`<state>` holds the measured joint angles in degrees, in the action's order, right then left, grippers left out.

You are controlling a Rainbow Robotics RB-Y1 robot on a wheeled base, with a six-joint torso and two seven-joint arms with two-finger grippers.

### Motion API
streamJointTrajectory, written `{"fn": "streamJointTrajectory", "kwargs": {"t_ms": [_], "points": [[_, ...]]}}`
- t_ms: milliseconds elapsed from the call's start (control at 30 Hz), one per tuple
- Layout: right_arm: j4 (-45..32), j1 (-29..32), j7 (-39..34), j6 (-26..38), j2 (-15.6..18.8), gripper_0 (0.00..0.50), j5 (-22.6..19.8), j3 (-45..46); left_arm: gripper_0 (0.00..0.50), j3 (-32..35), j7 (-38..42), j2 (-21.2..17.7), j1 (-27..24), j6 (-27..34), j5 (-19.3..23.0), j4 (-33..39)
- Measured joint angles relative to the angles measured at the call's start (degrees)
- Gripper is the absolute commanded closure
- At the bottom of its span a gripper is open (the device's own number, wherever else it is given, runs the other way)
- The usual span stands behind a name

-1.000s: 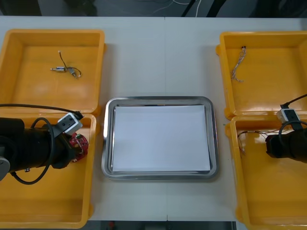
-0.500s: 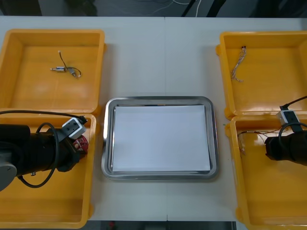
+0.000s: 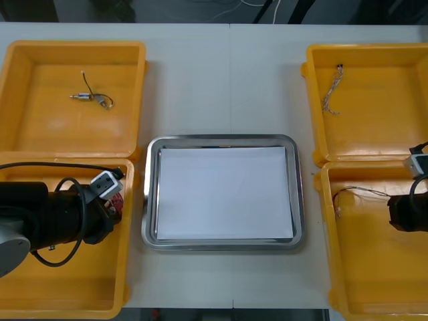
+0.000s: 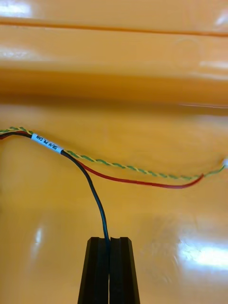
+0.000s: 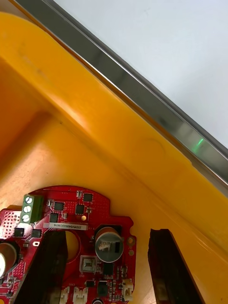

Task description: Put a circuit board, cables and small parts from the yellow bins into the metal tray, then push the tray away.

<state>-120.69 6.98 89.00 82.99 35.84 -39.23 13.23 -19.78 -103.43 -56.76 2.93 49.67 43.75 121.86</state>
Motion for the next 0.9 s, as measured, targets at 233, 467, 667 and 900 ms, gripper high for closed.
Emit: {"fn": "streamJointTrajectory", "kwargs": {"t_ms": [233,467,667,900], "points": [[-2.51,3.13,0.00,0.14,0.00,0.500,-0.59,2.06,0.000,-0.21,0.00,-0.03,0.00,-0.10,-0.05,-0.16],[-5.11,7.09,0.00,0.15,0.00,0.500,-1.28,4.03,0.000,-0.22,0.00,-0.05,0.00,-0.11,-0.55,-0.17],[-6.69,9.94,0.00,0.15,0.00,0.500,-1.72,5.37,0.000,-0.70,0.00,-0.06,-0.08,-0.13,-0.72,-0.35],[-7.92,12.65,0.00,0.15,0.00,0.500,-2.07,6.74,0.000,-2.47,0.00,-0.07,-0.59,-1.60,-1.05,-1.97]]}}
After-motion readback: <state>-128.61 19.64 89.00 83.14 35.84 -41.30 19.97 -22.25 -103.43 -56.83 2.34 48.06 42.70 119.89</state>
